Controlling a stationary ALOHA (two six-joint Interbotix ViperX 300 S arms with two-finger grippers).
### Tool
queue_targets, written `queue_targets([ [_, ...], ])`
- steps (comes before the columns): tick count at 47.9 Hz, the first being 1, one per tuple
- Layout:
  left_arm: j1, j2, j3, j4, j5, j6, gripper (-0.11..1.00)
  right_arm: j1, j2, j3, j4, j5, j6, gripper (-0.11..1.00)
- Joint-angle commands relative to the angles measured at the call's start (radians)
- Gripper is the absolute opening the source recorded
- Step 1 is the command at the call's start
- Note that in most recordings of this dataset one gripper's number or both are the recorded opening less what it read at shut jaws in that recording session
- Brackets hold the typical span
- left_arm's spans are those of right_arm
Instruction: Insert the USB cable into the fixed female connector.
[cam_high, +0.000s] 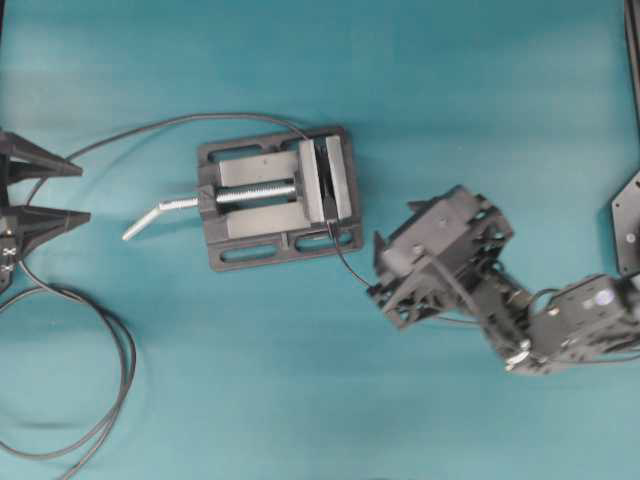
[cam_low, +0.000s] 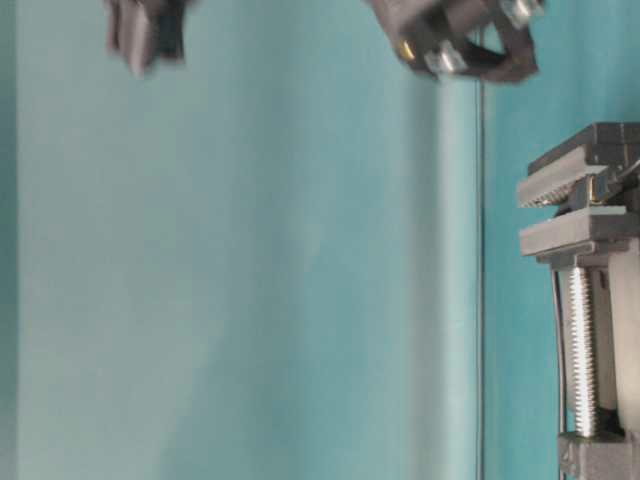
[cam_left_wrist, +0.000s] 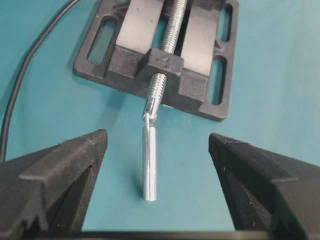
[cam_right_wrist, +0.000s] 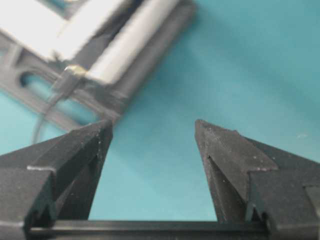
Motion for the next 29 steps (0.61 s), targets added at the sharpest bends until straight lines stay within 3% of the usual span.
queue_targets([
  [1,0.005,0.009,-0.012,0.005,-0.011,-0.005,0.96,0.005,-0.086,0.058,-0.038,0.009,0.029,0.74],
  [14,0.006,0.008,-0.012,0.005,-0.011,-0.003,0.96,0.008,-0.31,0.307,-0.201,0.106,0.135,0.74],
  [29,0.005,0.008,-0.011,0.005,-0.017,0.005,0.96,0.008,-0.687,0.558,-0.362,0.186,0.132,0.73],
])
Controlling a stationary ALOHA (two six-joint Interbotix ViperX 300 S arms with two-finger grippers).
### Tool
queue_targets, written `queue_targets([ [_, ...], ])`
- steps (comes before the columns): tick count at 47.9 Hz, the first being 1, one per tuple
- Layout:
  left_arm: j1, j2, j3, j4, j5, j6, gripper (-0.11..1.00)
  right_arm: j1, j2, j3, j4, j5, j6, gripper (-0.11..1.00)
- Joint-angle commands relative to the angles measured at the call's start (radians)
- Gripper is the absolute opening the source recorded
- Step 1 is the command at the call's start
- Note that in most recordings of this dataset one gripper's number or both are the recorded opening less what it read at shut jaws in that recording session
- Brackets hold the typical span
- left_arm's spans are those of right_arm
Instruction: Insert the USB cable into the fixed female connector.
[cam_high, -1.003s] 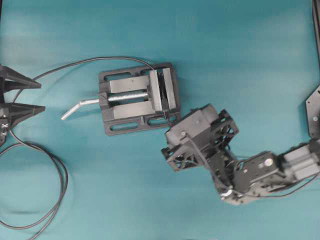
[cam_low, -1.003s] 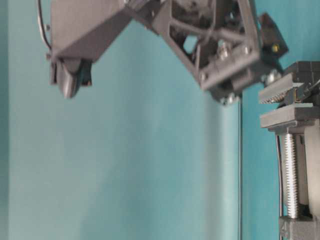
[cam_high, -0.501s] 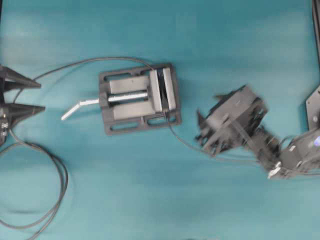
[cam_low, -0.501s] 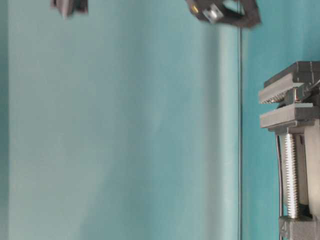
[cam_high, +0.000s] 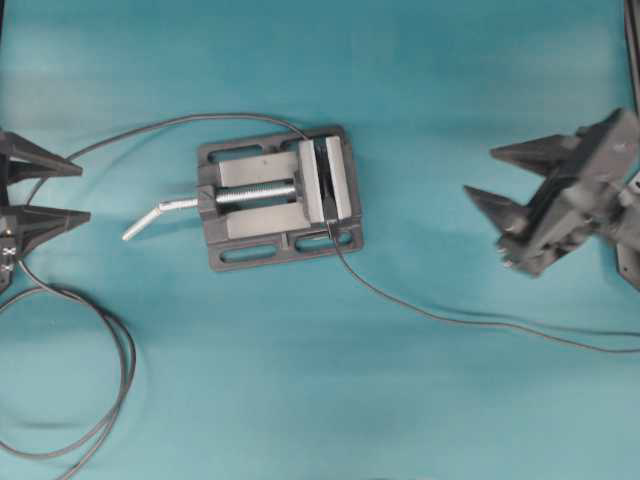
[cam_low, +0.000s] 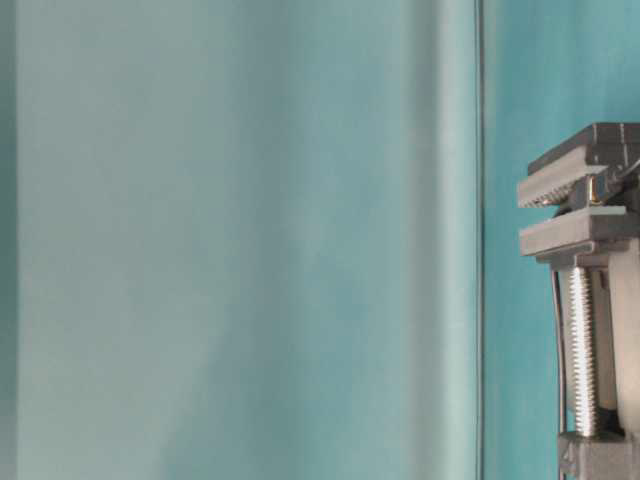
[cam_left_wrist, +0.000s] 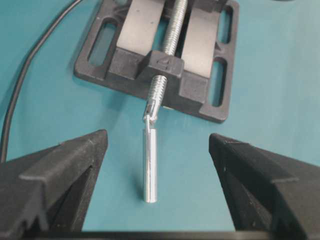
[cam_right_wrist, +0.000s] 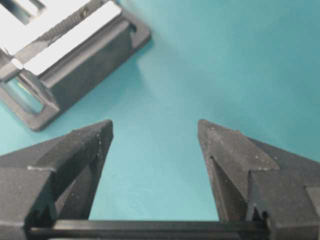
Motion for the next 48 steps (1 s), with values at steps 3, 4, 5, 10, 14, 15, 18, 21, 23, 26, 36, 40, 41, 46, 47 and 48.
queue_targets([
  [3,0.003,0.008,-0.011,0.003,-0.017,0.006,0.96,0.0,-0.195,0.084,-0.086,0.046,-0.006,0.73],
  [4,0.003,0.008,-0.012,0.003,-0.018,0.006,0.96,0.002,-0.225,0.097,-0.1,0.057,-0.008,0.73],
  [5,0.003,0.008,-0.011,0.003,-0.021,0.008,0.96,0.0,-0.256,0.11,-0.112,0.067,-0.008,0.73],
  [10,0.005,0.008,-0.012,0.005,-0.029,0.009,0.96,0.0,-0.403,0.17,-0.167,0.127,-0.026,0.73],
  [14,0.005,0.008,-0.011,0.006,-0.029,0.009,0.96,-0.003,-0.495,0.202,-0.19,0.175,-0.06,0.73],
  [15,0.005,0.008,-0.011,0.006,-0.029,0.009,0.96,-0.005,-0.518,0.209,-0.196,0.19,-0.078,0.73],
  [18,0.005,0.008,-0.011,0.006,-0.028,0.009,0.96,-0.008,-0.552,0.215,-0.204,0.215,-0.124,0.73],
  [21,0.005,0.009,-0.011,0.006,-0.029,0.009,0.96,-0.008,-0.56,0.213,-0.21,0.232,-0.176,0.73],
  [23,0.005,0.008,-0.011,0.006,-0.029,0.009,0.96,-0.009,-0.558,0.209,-0.218,0.239,-0.209,0.73],
  [26,0.005,0.008,-0.012,0.008,-0.029,0.011,0.96,-0.011,-0.56,0.196,-0.235,0.249,-0.255,0.73],
  [36,0.005,0.008,-0.011,0.008,-0.044,0.009,0.96,-0.043,-0.56,0.152,-0.293,0.325,-0.29,0.73],
  [40,0.005,0.009,-0.009,0.006,-0.046,0.008,0.96,-0.064,-0.56,0.155,-0.324,0.408,-0.287,0.73],
  [41,0.005,0.008,-0.009,0.008,-0.046,0.009,0.96,-0.069,-0.56,0.156,-0.33,0.428,-0.287,0.73],
  [46,0.003,0.008,-0.008,0.008,-0.046,0.009,0.96,-0.087,-0.56,0.163,-0.341,0.48,-0.285,0.73],
  [47,0.005,0.008,-0.009,0.006,-0.046,0.009,0.96,-0.089,-0.558,0.164,-0.339,0.479,-0.285,0.73],
  [48,0.003,0.008,-0.008,0.006,-0.046,0.009,0.96,-0.089,-0.558,0.164,-0.341,0.477,-0.285,0.73],
])
